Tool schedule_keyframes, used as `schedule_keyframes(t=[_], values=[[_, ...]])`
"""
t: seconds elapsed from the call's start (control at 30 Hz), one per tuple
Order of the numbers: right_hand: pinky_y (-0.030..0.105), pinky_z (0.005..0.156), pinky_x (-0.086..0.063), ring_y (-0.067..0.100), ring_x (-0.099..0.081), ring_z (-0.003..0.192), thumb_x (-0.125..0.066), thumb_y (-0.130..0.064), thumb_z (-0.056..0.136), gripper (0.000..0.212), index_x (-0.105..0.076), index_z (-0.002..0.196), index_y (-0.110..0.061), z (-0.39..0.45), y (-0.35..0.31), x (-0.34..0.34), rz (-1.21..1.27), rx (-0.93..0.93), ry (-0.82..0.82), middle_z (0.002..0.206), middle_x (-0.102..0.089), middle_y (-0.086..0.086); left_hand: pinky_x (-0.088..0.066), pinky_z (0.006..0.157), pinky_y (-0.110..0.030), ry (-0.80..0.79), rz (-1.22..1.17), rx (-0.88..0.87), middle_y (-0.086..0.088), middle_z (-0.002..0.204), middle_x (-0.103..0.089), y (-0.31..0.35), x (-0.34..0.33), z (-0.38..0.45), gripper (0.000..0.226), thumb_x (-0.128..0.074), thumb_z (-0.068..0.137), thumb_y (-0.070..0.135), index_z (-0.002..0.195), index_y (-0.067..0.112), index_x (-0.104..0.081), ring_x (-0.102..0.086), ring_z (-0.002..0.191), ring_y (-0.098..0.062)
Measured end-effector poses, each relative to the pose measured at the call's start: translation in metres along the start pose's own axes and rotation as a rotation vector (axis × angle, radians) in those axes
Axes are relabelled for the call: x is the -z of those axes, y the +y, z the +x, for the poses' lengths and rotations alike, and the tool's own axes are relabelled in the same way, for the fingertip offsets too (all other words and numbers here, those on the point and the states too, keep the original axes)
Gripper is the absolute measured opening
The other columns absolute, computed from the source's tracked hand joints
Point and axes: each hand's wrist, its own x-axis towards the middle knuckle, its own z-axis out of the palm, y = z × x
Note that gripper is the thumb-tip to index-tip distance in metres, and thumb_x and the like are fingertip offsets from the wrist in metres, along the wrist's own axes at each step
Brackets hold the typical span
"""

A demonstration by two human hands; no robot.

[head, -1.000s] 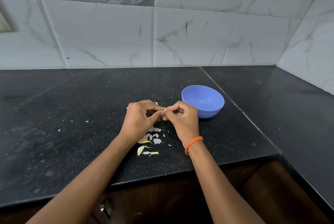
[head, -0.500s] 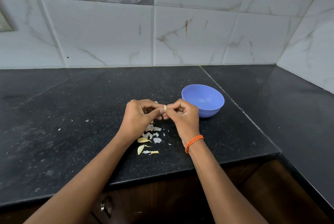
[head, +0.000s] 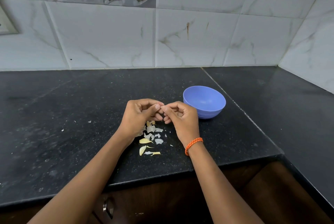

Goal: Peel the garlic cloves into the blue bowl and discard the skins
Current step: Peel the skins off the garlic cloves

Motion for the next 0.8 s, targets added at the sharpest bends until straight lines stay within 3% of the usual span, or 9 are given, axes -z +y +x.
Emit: schedule_keyframes(t=[0.2, 0.33, 0.43, 0.6, 0.8], values=[[0.040, 0.064, -0.064, 0.025, -0.075, 0.066, -0.074, -0.019, 0.100, 0.014, -0.081, 0.097, -0.007, 0.001, 0.004, 0.000, -0.037, -0.035, -0.008, 0.075, -0.077, 0.007, -0.068, 0.083, -0.039, -0.016, 0.013, 0.019, -0.020, 0.095, -0.081, -0.004, 0.001, 0.002, 0.013, -0.076, 0.096, 0.002, 0.108, -0.001, -0.079, -0.079, 0.084, -0.032], [0.029, 0.071, -0.065, 0.017, -0.078, 0.078, -0.073, -0.009, 0.099, 0.010, -0.082, 0.104, -0.007, 0.001, 0.004, -0.002, -0.111, 0.032, 0.014, 0.089, -0.080, 0.000, -0.068, 0.081, -0.035, 0.040, -0.012, 0.030, -0.019, 0.092, -0.081, -0.003, 0.001, 0.002, 0.013, -0.078, 0.094, 0.004, 0.105, -0.003, -0.079, -0.080, 0.082, -0.030], [0.027, 0.075, -0.065, 0.010, -0.078, 0.079, -0.073, 0.000, 0.095, 0.013, -0.081, 0.101, -0.008, 0.001, 0.004, -0.005, -0.197, 0.085, 0.038, 0.087, -0.080, -0.002, -0.068, 0.081, -0.036, 0.056, -0.021, 0.022, -0.018, 0.091, -0.081, 0.001, -0.001, 0.001, 0.013, -0.080, 0.093, 0.006, 0.102, -0.004, -0.080, -0.081, 0.085, -0.035], [0.020, 0.072, -0.063, 0.005, -0.077, 0.078, -0.076, -0.009, 0.094, 0.007, -0.082, 0.097, -0.010, -0.002, 0.003, -0.009, -0.296, 0.160, 0.039, 0.085, -0.079, -0.004, -0.065, 0.073, -0.029, 0.079, 0.027, 0.020, -0.015, 0.085, -0.081, 0.000, -0.002, 0.001, 0.010, -0.083, 0.091, 0.009, 0.095, 0.000, -0.081, -0.081, 0.080, -0.031], [0.023, 0.068, -0.063, 0.007, -0.075, 0.075, -0.078, -0.013, 0.093, 0.005, -0.082, 0.095, -0.011, -0.001, 0.005, -0.011, -0.399, 0.208, 0.044, 0.083, -0.078, -0.002, -0.066, 0.075, -0.030, 0.076, 0.063, 0.003, -0.013, 0.085, -0.081, -0.002, -0.002, 0.001, 0.012, -0.086, 0.088, 0.011, 0.094, 0.001, -0.082, -0.081, 0.081, -0.030]])
